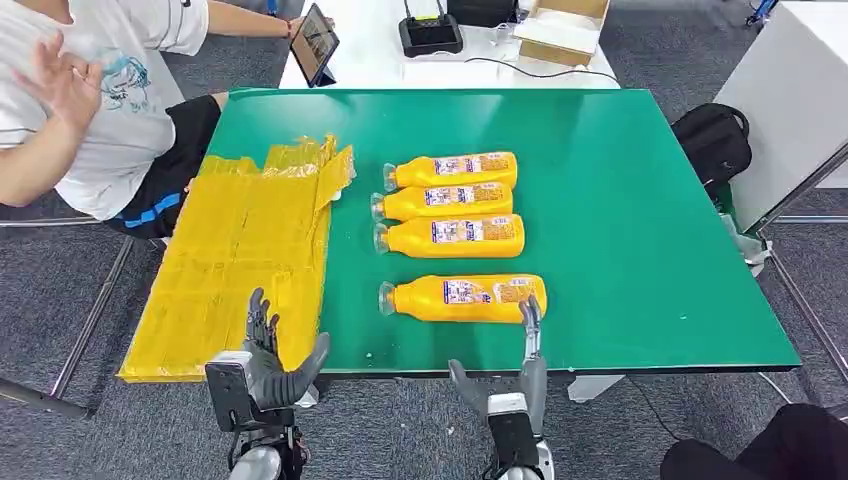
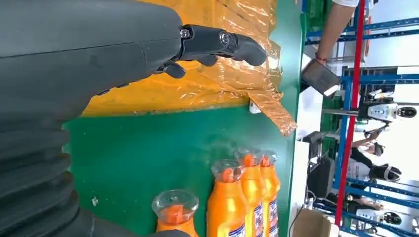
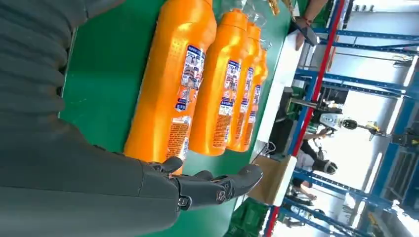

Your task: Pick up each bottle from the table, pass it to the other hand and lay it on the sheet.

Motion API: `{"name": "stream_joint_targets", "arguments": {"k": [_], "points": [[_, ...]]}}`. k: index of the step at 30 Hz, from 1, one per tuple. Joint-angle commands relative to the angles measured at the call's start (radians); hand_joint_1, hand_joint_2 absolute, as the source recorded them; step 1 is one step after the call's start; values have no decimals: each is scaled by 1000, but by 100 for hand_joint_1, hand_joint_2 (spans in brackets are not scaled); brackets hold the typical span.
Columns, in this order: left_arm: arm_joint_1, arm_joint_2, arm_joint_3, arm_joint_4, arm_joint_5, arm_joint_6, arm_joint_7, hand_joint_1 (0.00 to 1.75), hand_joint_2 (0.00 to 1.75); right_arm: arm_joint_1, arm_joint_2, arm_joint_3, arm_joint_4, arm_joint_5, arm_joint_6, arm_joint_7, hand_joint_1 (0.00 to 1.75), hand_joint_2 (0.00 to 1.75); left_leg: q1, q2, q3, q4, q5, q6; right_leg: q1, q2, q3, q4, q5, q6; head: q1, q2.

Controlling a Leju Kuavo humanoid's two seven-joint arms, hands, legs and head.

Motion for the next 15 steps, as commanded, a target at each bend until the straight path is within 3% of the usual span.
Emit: {"name": "stream_joint_targets", "arguments": {"k": [1, 4, 7, 8, 15], "points": [[-55, 9, 13, 53, 19, -47, 11, 0, 175, -123, -86, 32, 23, 310, 80, 134, 0, 175, 0, 3, 5, -1, -1, 2, 1, 2, 4, -1, 0, -3, 0, 0], [-58, 9, 12, 50, 9, -60, 15, 0, 175, -214, -137, 37, 44, 474, 93, 251, 0, 175, 0, 2, 4, 0, -1, 2, 1, 1, 4, -1, 0, -3, 0, 0], [-53, 11, 16, 53, -10, -58, 16, 0, 175, -257, -165, 22, 42, 519, 122, 295, 0, 175, -1, 2, 2, -1, 0, 1, 0, 1, 1, -1, 1, -1, 0, 0], [-49, 12, 20, 55, -59, -12, -2, 0, 175, -300, -194, 29, 62, 569, 169, 368, 0, 175, -1, 2, 4, -1, 0, 2, 0, 1, 4, -1, 0, -2, 0, 0], [-42, -1, 50, 53, -66, -43, 4, 0, 175, -452, -236, 37, 167, 626, 297, 518, 0, 175, 0, 4, 5, 0, -1, 2, 0, 3, 5, -1, 0, -2, 0, 0]]}}
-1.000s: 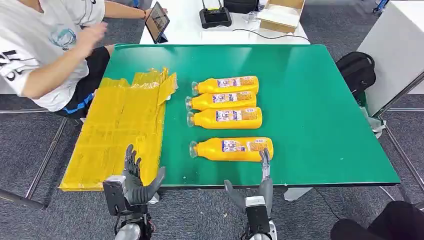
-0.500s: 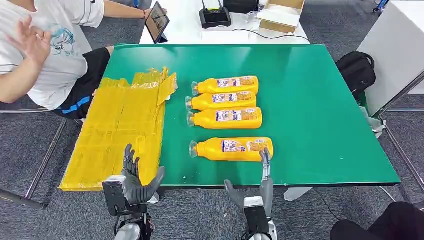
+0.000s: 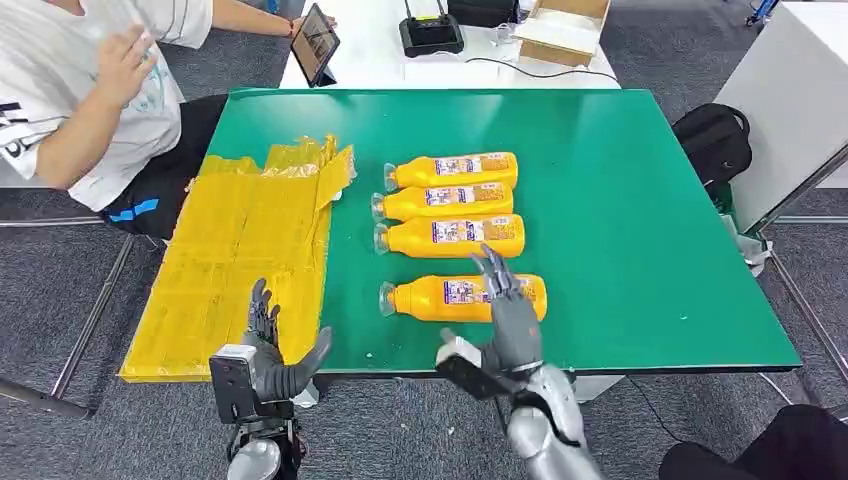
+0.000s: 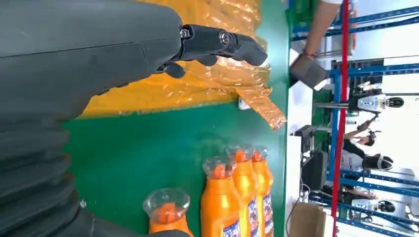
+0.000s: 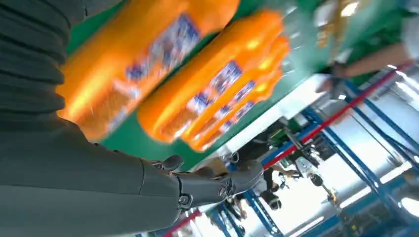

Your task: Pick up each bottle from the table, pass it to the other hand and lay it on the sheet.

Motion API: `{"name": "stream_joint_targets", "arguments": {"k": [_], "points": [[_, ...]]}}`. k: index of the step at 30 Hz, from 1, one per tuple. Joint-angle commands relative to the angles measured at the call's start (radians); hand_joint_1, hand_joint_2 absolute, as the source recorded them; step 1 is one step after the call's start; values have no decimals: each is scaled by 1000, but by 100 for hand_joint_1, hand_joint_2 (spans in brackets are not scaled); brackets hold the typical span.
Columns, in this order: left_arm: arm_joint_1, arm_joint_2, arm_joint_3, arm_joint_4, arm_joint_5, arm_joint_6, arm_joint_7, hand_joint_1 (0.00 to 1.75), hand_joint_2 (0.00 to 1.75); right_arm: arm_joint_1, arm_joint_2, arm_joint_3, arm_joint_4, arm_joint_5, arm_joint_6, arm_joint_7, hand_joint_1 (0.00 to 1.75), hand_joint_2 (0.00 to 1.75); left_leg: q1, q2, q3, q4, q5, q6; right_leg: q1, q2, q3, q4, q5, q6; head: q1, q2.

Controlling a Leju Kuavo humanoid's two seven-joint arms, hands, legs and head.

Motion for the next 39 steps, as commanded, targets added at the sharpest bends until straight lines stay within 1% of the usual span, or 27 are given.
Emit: {"name": "stream_joint_targets", "arguments": {"k": [1, 3, 4, 5, 6, 9, 10, 11, 13, 14, 15, 18, 19, 20, 21, 23, 24, 27, 30, 35, 36, 39], "points": [[-19, -3, 42, 50, -16, -21, 4, 0, 175, -230, -94, 27, 185, 41, 109, 134, 0, 175, 0, 3, 4, -1, -1, 1, 0, 2, 3, -1, 0, -2, 0, 0], [-16, -7, 47, 45, -22, -27, 8, 0, 175, -266, -102, 51, 233, 53, 152, 169, 0, 175, 0, 4, 5, -1, -2, 1, 1, 3, 4, -1, 0, -3, -1, 0], [-17, -6, 49, 45, -25, -29, 12, 0, 175, -276, -98, 50, 248, 48, 159, 175, 0, 175, 0, 4, 4, -1, -1, 1, 0, 3, 3, -1, 0, -2, 0, 0], [-17, -6, 49, 45, -28, -30, 16, 0, 175, -290, -101, 60, 275, 52, 193, 201, 0, 175, 0, 3, 3, 0, -1, 1, 1, 2, 2, -1, 0, -2, 0, 0], [-17, -5, 52, 46, -28, -31, 18, 0, 175, -305, -101, 68, 303, 45, 221, 207, 0, 175, 0, 4, 6, -1, -2, 1, 1, 3, 5, -1, 0, -3, -1, 0], [-20, -6, 58, 48, -29, -32, 20, 0, 175, -311, -97, 68, 322, 33, 227, 204, 0, 175, 0, 2, 2, -1, -1, 1, 0, 1, 2, -1, 0, -1, -1, 0], [-20, -6, 58, 48, -29, -32, 20, 0, 175, -311, -97, 68, 322, 33, 227, 204, 0, 175, 0, 3, 5, -1, -2, 1, 0, 2, 4, -1, -1, -2, 0, 0], [-20, -6, 59, 48, -29, -32, 20, 0, 175, -309, -97, 68, 322, 32, 226, 202, 0, 175, 0, 2, 4, -1, -1, 1, 1, 1, 3, -1, 0, -2, 0, 0], [-22, -7, 64, 49, -33, -36, 23, 0, 175, -326, -103, 91, 357, 28, 267, 225, 0, 175, 0, 2, 6, -1, -3, 1, 1, 1, 6, -1, -2, -3, 0, 0], [-26, -6, 65, 51, -35, -38, 24, 0, 175, -335, -102, 99, 385, 17, 280, 224, 0, 175, 0, 2, 4, -1, -1, 1, 1, 1, 3, -1, -1, -2, 0, 0], [-28, -5, 65, 53, -36, -40, 25, 0, 175, -344, -100, 111, 410, 15, 295, 220, 0, 175, 0, 3, 6, -1, -2, 1, 1, 2, 6, -1, -1, -3, 0, 0], [-40, -1, 63, 65, -42, -47, 28, 0, 175, -365, -93, 145, 474, -28, 336, 177, 0, 175, 0, 1, 3, -1, -1, 1, 1, 1, 2, -1, 0, -2, 0, 0], [-40, -1, 63, 65, -42, -47, 28, 0, 175, -365, -93, 145, 474, -28, 336, 177, 0, 175, 0, 2, 5, -1, -2, 1, 1, 2, 5, -1, -1, -3, 0, 0], [-42, -1, 63, 67, -42, -47, 28, 0, 175, -364, -91, 148, 476, -29, 334, 176, 0, 175, 0, 1, 2, -1, -1, 1, 0, 1, 2, -1, 0, -2, 0, 0], [-43, 1, 62, 68, -45, -47, 29, 0, 175, -367, -91, 158, 482, -42, 347, 165, 0, 175, 0, 2, 6, -1, -2, 1, 1, 2, 5, -1, -1, -3, 0, 0], [-48, 3, 60, 72, -48, -43, 33, 0, 175, -374, -97, 182, 488, -58, 371, 153, 0, 175, 0, 1, 3, -1, -1, 1, 0, 1, 3, 0, -1, -2, 0, 0], [-49, 4, 61, 75, -48, -43, 34, 0, 175, -374, -98, 184, 488, -62, 370, 153, 0, 175, 0, 2, 5, -1, -2, 1, 1, 1, 5, -1, -1, -3, 0, 0], [-52, 5, 62, 82, -47, -44, 34, 0, 175, -375, -106, 190, 483, -67, 377, 147, 0, 175, 0, 0, 2, -1, -1, 1, 0, 0, 2, -1, 0, -1, 0, 0], [-52, 5, 62, 83, -47, -44, 34, 0, 175, -375, -109, 189, 482, -69, 379, 146, 0, 175, 0, 1, 5, -1, -2, 1, 1, 0, 5, -1, -1, -3, 0, 0], [-52, 5, 62, 83, -47, -44, 34, 0, 175, -375, -109, 189, 482, -69, 379, 146, 0, 175, 0, 0, 2, -1, -1, 1, 0, 0, 2, -1, -1, -2, -1, 0], [-52, 5, 62, 83, -47, -44, 34, 0, 175, -375, -109, 189, 482, -69, 379, 146, 0, 175, 0, 1, 4, -1, -2, 1, 1, 0, 4, -1, -1, -3, 0, 0], [-55, 6, 64, 88, -44, -43, 34, 0, 175, -373, -131, 213, 468, -79, 392, 155, 0, 175, 0, 0, 2, -1, -1, 1, 0, 0, 2, 0, 0, -1, 0, 0]]}}
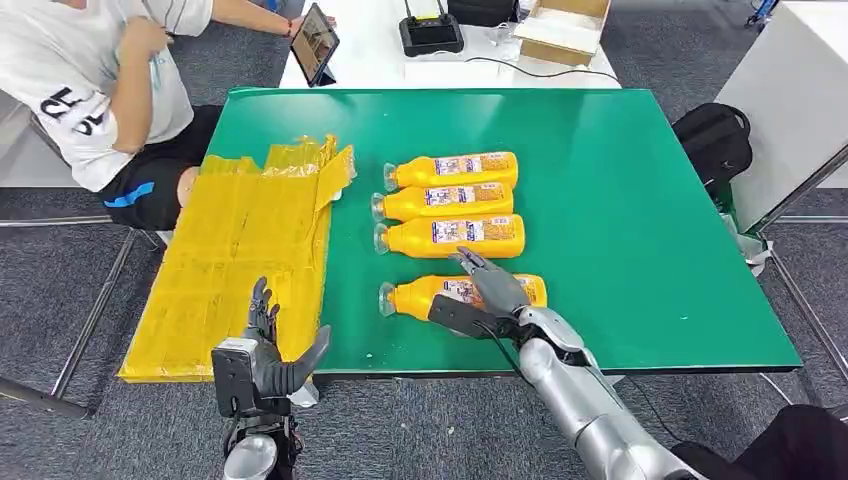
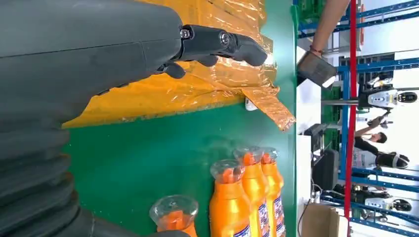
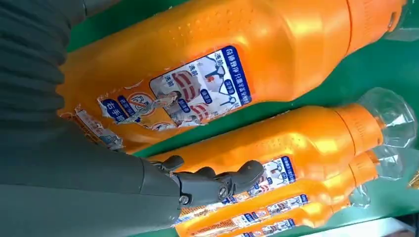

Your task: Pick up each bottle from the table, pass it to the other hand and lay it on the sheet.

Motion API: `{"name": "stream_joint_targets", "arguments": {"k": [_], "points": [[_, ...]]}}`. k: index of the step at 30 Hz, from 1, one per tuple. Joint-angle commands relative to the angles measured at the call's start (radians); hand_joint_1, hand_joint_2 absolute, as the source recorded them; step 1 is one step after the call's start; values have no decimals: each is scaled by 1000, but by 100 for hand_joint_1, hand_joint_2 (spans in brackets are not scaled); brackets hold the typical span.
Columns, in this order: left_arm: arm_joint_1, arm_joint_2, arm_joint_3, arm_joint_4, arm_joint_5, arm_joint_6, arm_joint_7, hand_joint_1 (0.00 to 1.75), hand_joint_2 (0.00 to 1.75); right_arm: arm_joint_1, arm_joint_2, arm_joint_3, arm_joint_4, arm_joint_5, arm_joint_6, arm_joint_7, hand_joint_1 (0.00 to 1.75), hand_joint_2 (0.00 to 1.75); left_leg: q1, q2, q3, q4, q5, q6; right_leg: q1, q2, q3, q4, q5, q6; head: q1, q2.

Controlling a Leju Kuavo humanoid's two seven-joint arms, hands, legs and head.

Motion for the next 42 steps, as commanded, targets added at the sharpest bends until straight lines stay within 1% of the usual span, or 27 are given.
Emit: {"name": "stream_joint_targets", "arguments": {"k": [1, 2, 4, 8, 9, 11, 12, 14, 15, 21, 22, 24, 25, 26, 27, 28, 29, 30, 31, 32, 35, 39, 42], "points": [[-38, 14, 18, 69, 1, 2, 4, 0, 175, -48, -44, 64, 67, -19, 20, 10, 0, 175, 0, 1, 4, -1, -1, 1, 0, 0, 4, -1, -1, -2, 0, 0], [-38, 14, 20, 70, 2, 2, 4, 0, 175, -46, -52, 66, 56, -23, 5, 15, 0, 175, 0, 0, 2, -1, 0, 1, 0, -1, 2, -1, -1, -2, 0, 0], [-36, 14, 23, 70, 2, 1, 4, 0, 175, -39, -65, 70, 34, -14, -10, 29, 0, 175, 0, 0, 4, -1, -1, 1, 0, -1, 4, -1, -1, -2, 0, 0], [-31, 15, 28, 68, -1, 5, 5, 0, 175, -41, -89, 76, 20, -11, 5, 63, 0, 175, 0, 0, 2, 0, -1, 1, 0, -1, 2, -1, -1, -2, 0, 0], [-29, 15, 31, 68, -1, 6, 6, 0, 175, -43, -95, 81, 17, -7, 11, 74, 0, 175, 0, 1, 5, 0, -2, 2, 1, -1, 5, -1, -2, -3, 0, 0], [-28, 17, 36, 72, 0, 3, 8, 0, 175, -47, -106, 92, 17, -8, 26, 86, 0, 175, 0, 0, 2, -1, 0, 1, 0, -1, 2, -1, -1, -2, 0, 0], [-28, 17, 38, 77, 2, -1, 9, 0, 175, -50, -111, 97, 19, -9, 32, 88, 0, 175, 0, 1, 5, -1, -2, 1, 1, -1, 5, -1, -2, -3, 0, 0], [-27, 16, 41, 83, 4, -1, 9, 0, 175, -48, -117, 106, 21, -10, 39, 91, 0, 175, 0, 0, 2, -1, 0, 1, 0, 0, 2, -1, 0, -2, 0, 0], [-27, 16, 41, 83, 4, -1, 9, 0, 175, -47, -117, 107, 22, -10, 39, 91, 0, 175, 0, 1, 5, -1, -1, 1, 0, 0, 5, -1, -1, -3, 0, 0], [-26, 17, 43, 85, 7, 4, 10, 0, 175, -44, -127, 120, 17, -10, 45, 99, 0, 175, 0, 0, 3, -1, -1, 1, 0, -1, 4, -1, -1, -2, 0, 0], [-27, 18, 42, 89, 8, 3, 10, 0, 175, -47, -128, 126, 24, -11, 51, 103, 0, 175, 0, 1, 5, -1, -2, 1, 1, 0, 5, -1, -1, -3, 0, 0], [-31, 18, 38, 96, 10, 2, 12, 0, 175, -57, -132, 141, 48, -12, 65, 109, 0, 175, 0, 0, 3, -1, -1, 1, 0, 0, 3, -1, -1, -2, 0, 0], [-32, 18, 37, 99, 11, 2, 12, 0, 175, -62, -132, 147, 61, -15, 70, 110, 0, 175, 0, 1, 6, -1, -1, 1, 1, -1, 6, -2, -1, -3, 0, 0], [-35, 19, 34, 103, 12, 2, 13, 0, 175, -69, -134, 157, 80, -19, 84, 111, 0, 175, 0, 0, 4, -1, -1, 1, 0, -1, 4, -1, -1, -2, 0, 0], [-38, 19, 32, 108, 13, 2, 14, 0, 175, -75, -134, 168, 97, -23, 93, 111, 3, 175, 0, 0, 6, -1, -1, 1, 1, -1, 6, -2, -1, -3, 0, 0], [-40, 20, 30, 112, 15, 2, 15, 0, 175, -83, -135, 180, 117, -25, 102, 111, 21, 175, 0, 0, 5, -1, -1, 1, 1, -1, 5, -2, -1, -2, 0, 0], [-45, 20, 29, 118, 16, 2, 16, 0, 175, -95, -135, 194, 139, -27, 116, 108, 54, 175, 0, 0, 7, -1, -2, 1, 1, -1, 7, -2, -2, -3, 0, 0], [-48, 19, 28, 122, 17, 3, 16, 0, 175, -101, -135, 198, 153, -34, 125, 106, 89, 175, 0, 1, 5, -1, -1, 1, 1, 0, 6, -2, -1, -3, 0, 0], [-50, 19, 29, 126, 17, 4, 16, 0, 175, -105, -134, 197, 161, -40, 129, 104, 138, 175, 0, 0, 4, -1, 0, 1, 0, -1, 4, -1, -1, -2, 0, 0], [-53, 6, 52, 125, 45, 29, 1, 0, 175, -114, -132, 206, 183, -51, 136, 103, 152, 175, 0, 0, 5, -1, -1, 1, 1, -1, 5, -2, -1, -2, 0, 0], [-57, 3, 63, 122, 56, 37, 0, 0, 175, -116, -132, 206, 189, -57, 139, 104, 175, 175, 0, -1, 6, -1, 0, 1, 1, -2, 6, -2, -1, -2, 0, 0], [-63, 7, 66, 121, 63, 39, -1, 0, 175, -124, -134, 212, 195, -63, 148, 103, 175, 175, 0, -1, 7, -1, 0, 1, 0, -1, 7, -2, 0, -2, 0, 0], [-63, 7, 66, 121, 63, 39, -1, 0, 175, -124, -134, 212, 195, -63, 148, 103, 175, 175, 0, -1, 10, -2, -1, 2, 1, -2, 11, -3, -1, -3, 0, 0]]}}
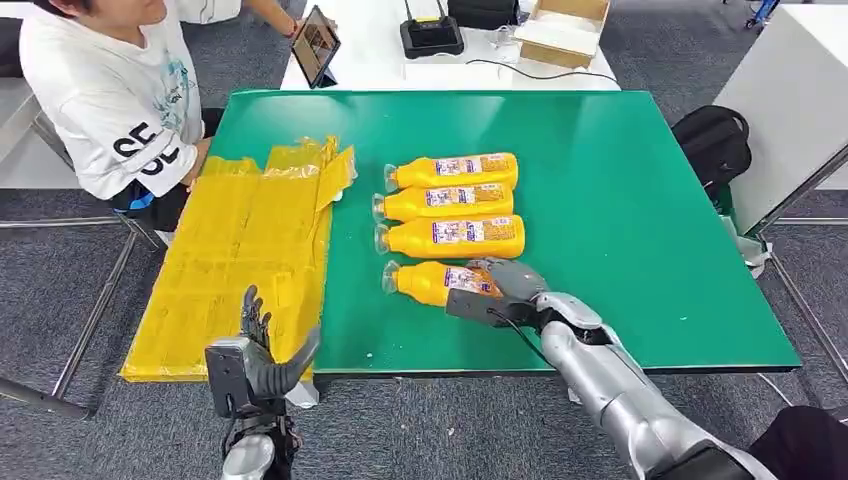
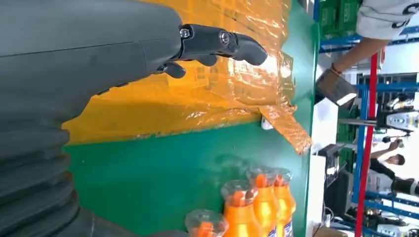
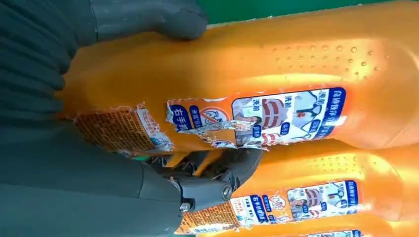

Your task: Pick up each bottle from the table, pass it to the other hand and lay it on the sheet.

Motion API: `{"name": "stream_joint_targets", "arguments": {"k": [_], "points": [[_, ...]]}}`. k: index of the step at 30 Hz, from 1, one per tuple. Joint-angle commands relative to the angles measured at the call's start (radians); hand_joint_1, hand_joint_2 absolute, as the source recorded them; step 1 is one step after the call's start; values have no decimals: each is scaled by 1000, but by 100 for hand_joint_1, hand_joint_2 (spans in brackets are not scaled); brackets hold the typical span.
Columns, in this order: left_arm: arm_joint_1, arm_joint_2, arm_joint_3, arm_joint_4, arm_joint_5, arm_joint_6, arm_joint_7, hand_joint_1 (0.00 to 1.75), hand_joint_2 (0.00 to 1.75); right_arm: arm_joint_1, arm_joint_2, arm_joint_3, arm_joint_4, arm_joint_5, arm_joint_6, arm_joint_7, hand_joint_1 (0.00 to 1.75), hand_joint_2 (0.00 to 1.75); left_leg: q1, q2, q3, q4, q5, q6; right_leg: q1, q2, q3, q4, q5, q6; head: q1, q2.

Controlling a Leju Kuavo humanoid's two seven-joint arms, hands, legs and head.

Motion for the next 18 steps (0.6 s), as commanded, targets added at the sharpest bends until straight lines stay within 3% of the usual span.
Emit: {"name": "stream_joint_targets", "arguments": {"k": [1, 14, 18], "points": [[-42, 7, 27, 64, 7, 2, 0, 0, 175, -18, -11, 58, 118, -3, 17, 3, 175, 175, 0, -1, 3, -1, -1, 1, 1, -1, 4, -2, -1, -2, 0, 0], [-57, 13, 11, 88, 23, -1, -4, 0, 175, -39, -24, 104, 145, -42, 55, -5, 175, 175, 0, -1, 4, -1, 0, 1, 1, -2, 4, -2, -1, -2, 0, 0], [-44, 18, 3, 76, 25, 1, -16, 0, 175, 27, -4, 22, 29, -168, -24, -125, 175, 175, 1, -1, 6, -2, -1, 1, 1, -2, 7, -2, -1, -3, -1, 0]]}}
